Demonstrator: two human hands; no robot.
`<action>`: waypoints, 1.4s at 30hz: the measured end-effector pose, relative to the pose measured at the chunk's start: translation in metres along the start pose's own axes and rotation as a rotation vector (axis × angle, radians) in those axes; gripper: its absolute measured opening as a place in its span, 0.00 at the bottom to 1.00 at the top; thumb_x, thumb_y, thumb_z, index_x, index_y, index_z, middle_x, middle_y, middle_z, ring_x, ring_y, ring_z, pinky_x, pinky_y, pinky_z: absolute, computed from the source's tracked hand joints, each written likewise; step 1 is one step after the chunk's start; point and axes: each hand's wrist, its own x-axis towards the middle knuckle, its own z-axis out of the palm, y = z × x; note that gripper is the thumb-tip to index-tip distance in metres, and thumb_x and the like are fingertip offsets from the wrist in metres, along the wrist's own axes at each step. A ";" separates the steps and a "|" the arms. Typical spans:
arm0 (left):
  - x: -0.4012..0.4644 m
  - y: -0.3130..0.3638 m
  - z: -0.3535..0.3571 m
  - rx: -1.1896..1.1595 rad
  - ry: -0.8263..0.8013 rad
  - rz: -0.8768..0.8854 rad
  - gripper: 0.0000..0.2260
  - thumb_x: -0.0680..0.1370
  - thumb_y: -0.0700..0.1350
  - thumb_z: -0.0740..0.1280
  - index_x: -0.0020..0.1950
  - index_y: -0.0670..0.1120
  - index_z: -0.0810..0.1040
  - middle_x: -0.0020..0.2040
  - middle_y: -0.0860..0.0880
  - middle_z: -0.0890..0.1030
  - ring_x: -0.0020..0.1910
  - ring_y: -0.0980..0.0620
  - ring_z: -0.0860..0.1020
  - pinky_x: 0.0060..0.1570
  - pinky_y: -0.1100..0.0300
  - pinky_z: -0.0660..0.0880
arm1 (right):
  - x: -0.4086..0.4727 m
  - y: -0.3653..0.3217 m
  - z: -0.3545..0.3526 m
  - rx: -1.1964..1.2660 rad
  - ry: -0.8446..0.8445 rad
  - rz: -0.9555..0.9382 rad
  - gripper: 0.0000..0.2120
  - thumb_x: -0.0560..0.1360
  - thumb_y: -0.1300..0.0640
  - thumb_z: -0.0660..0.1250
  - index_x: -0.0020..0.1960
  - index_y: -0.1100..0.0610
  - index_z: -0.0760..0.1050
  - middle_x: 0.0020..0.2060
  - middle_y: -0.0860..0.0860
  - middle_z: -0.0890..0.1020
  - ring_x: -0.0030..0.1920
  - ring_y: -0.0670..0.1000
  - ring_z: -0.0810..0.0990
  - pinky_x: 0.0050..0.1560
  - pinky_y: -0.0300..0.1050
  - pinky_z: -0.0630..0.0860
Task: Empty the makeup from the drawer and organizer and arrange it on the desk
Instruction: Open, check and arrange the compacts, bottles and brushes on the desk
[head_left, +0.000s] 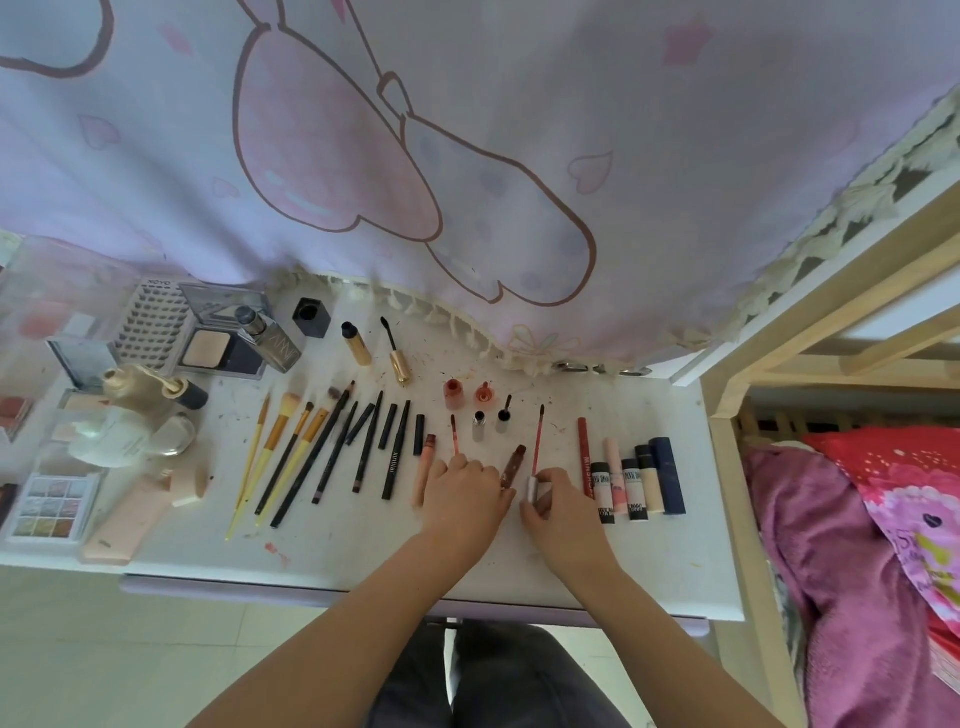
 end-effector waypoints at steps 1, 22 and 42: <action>0.002 0.001 -0.001 0.012 -0.005 -0.011 0.19 0.82 0.54 0.52 0.59 0.44 0.75 0.57 0.47 0.78 0.61 0.47 0.70 0.66 0.51 0.60 | 0.001 -0.001 0.000 -0.018 0.000 -0.009 0.13 0.78 0.56 0.63 0.61 0.56 0.68 0.40 0.48 0.76 0.36 0.43 0.73 0.33 0.28 0.67; 0.004 0.037 -0.017 -0.043 0.162 0.209 0.17 0.82 0.51 0.50 0.61 0.43 0.71 0.58 0.45 0.75 0.59 0.45 0.70 0.58 0.52 0.62 | 0.060 -0.009 -0.086 -0.321 0.110 -0.061 0.11 0.80 0.54 0.58 0.56 0.58 0.74 0.50 0.54 0.80 0.51 0.54 0.77 0.53 0.47 0.75; -0.004 0.047 -0.038 -0.847 0.038 0.106 0.11 0.83 0.49 0.52 0.46 0.46 0.71 0.33 0.52 0.72 0.31 0.53 0.71 0.33 0.59 0.69 | 0.042 -0.024 -0.107 0.090 -0.056 -0.024 0.07 0.78 0.53 0.62 0.49 0.56 0.73 0.40 0.49 0.80 0.40 0.47 0.76 0.43 0.39 0.71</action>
